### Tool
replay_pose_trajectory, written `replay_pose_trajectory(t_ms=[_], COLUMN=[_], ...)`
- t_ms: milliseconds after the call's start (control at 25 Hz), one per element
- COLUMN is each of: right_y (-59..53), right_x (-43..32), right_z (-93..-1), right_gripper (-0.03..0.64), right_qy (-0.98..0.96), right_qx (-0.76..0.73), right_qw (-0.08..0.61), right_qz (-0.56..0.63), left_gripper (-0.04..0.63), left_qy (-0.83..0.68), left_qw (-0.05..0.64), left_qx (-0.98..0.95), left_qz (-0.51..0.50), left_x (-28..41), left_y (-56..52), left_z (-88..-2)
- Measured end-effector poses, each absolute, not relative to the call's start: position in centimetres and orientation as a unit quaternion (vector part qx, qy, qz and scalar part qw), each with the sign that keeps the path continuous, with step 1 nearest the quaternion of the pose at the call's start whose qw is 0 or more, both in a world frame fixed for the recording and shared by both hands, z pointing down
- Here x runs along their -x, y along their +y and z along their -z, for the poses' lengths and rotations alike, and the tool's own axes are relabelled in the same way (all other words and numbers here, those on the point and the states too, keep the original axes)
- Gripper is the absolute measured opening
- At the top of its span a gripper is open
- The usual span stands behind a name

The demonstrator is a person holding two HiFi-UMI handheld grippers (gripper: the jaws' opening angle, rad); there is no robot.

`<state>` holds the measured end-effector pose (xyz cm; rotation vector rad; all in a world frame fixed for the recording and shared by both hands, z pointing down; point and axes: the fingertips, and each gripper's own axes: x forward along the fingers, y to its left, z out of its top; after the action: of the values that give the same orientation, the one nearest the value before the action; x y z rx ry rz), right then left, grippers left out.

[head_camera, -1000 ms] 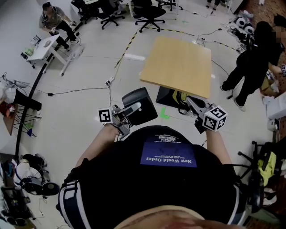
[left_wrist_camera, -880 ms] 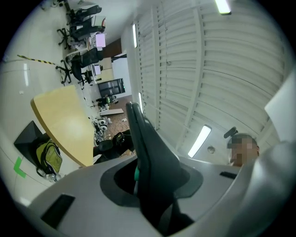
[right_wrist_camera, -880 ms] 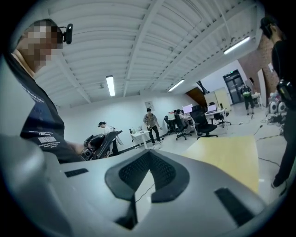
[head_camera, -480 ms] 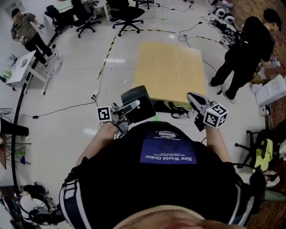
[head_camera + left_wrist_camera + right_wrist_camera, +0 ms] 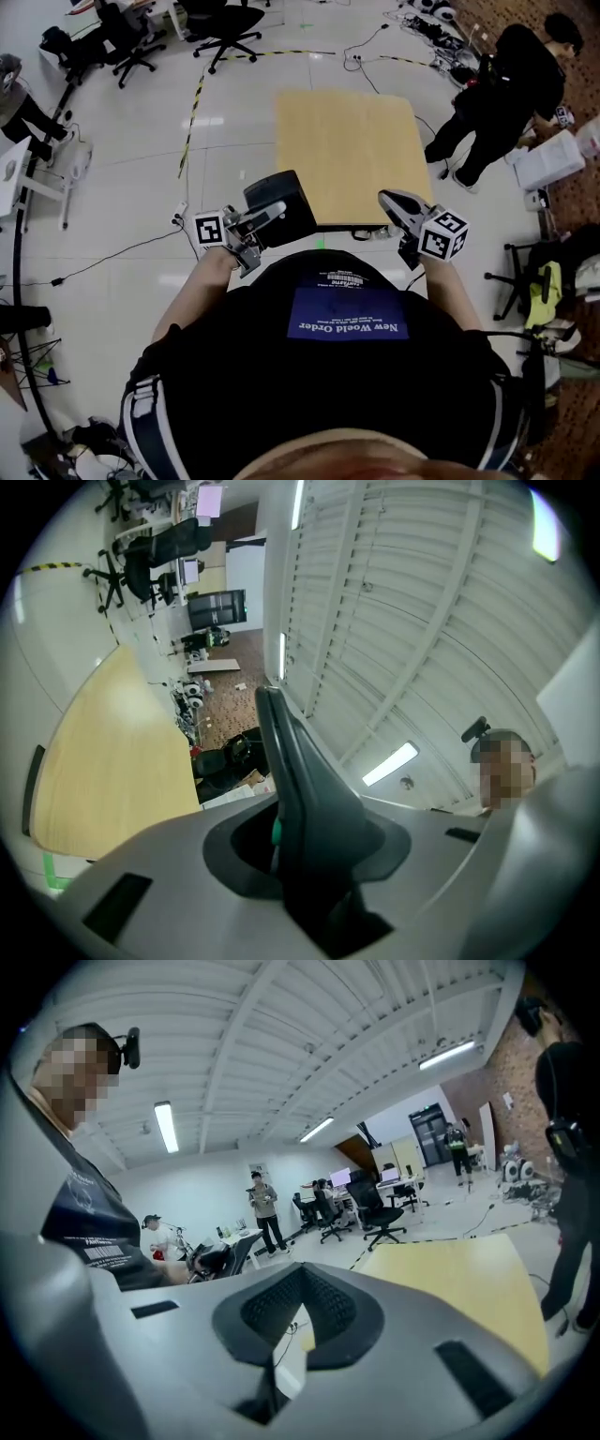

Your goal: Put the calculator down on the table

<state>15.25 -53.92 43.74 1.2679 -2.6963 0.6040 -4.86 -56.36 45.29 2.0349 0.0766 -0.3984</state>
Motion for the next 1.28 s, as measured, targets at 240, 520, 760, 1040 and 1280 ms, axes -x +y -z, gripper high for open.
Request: replay_pose_trajectory(t_ms=[240,520,760,1040,1280], right_y=[-56.9,-63.2,-66.5,-66.8,-63.7], right_x=[-19.7,-25.7,-26.7,-23.4,-21.9], right_z=[-45.2,-46.7,-47.8,-51.3,-56.4], right_gripper=[-0.014,-0.014,-0.014,-0.014,-0.014], right_qy=[-0.886,-0.920,-0.930,-0.923,-0.902], right_qx=[-0.409,-0.325,-0.279,-0.270,-0.284], right_qw=[0.058,0.056,0.065,0.084,0.112], right_qz=[-0.210,-0.211,-0.231,-0.261,-0.306], left_gripper=[0.141,0.141,0.141,0.141,0.141], left_qy=[-0.007,-0.110,-0.187,-0.210,-0.205], left_qw=[0.537,0.548,0.567,0.602,0.598], left_qx=[-0.829,-0.806,-0.781,-0.756,-0.773], left_qz=[0.158,0.195,0.182,0.147,0.062], left_x=[1.2,-4.8,-4.6,-2.2,-1.5], left_y=[-58.6,-63.0,-63.7,-63.8,-63.6], left_z=[-49.6,-52.1,-55.0,-61.9,-69.6])
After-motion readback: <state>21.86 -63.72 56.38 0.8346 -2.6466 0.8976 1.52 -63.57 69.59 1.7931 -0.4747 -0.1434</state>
